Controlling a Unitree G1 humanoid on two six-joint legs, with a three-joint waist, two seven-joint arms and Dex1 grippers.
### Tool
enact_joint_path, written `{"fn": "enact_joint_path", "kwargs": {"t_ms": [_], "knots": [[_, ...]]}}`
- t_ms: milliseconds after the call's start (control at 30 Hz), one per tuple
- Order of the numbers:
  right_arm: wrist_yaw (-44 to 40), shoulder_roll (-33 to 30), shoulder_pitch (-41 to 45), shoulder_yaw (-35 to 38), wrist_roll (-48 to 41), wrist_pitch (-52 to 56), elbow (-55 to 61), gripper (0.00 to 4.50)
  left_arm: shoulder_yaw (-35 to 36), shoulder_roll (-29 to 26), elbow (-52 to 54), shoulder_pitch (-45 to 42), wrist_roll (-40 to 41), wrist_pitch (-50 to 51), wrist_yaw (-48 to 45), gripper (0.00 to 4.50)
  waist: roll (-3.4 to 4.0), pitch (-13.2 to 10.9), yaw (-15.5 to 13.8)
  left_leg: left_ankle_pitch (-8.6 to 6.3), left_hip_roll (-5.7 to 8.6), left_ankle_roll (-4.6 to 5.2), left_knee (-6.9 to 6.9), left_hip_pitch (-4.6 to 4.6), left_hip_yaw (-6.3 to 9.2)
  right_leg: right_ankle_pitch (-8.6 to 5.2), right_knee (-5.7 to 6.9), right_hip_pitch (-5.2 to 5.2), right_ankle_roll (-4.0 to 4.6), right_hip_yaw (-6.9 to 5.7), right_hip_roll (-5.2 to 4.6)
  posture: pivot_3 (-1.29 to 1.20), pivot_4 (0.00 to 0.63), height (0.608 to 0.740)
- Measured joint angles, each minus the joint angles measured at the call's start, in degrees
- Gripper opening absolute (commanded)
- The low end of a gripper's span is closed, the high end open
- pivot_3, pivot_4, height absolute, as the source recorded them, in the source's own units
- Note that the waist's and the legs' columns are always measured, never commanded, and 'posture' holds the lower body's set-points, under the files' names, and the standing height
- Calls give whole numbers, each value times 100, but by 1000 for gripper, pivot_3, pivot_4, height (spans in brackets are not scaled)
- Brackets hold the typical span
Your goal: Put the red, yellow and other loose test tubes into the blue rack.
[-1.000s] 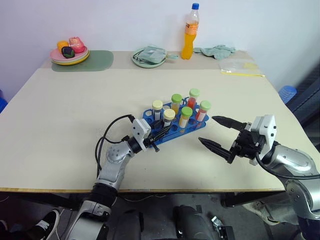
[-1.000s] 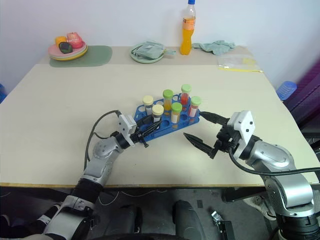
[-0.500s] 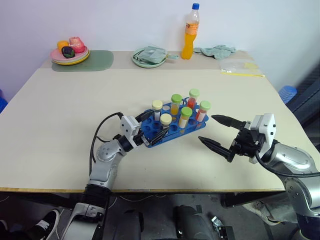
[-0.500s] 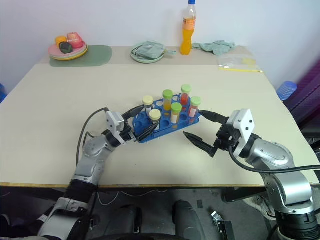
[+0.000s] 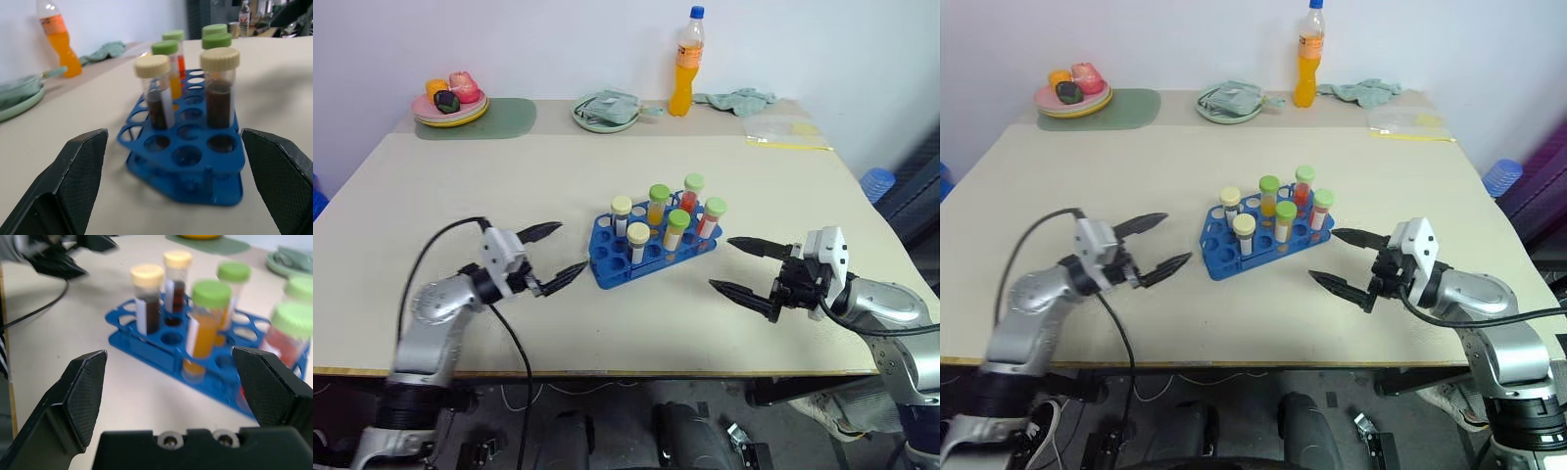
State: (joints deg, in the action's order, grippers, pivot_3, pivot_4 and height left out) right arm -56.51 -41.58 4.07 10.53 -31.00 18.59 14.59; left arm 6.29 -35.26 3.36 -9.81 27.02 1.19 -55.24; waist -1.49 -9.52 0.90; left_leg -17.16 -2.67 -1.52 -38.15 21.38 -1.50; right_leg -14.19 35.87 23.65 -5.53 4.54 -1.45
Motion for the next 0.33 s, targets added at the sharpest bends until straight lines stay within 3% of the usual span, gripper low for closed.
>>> {"fn": "enact_joint_path", "kwargs": {"t_ms": [167,333], "knots": [[62,66,-470,0,65,-100,150,4500,558,-545,-374,223,467,278,-783,4478,3,-2,5,-1,-1,1,4,2,-6,-6,2,8,8,0,-1,0,150,740],[120,-42,-395,25,60,1,290,4500,648,-683,-447,422,464,71,-1226,4478,3,-2,9,-1,-4,1,4,0,-8,-8,2,10,11,0,-1,0,150,740]]}}
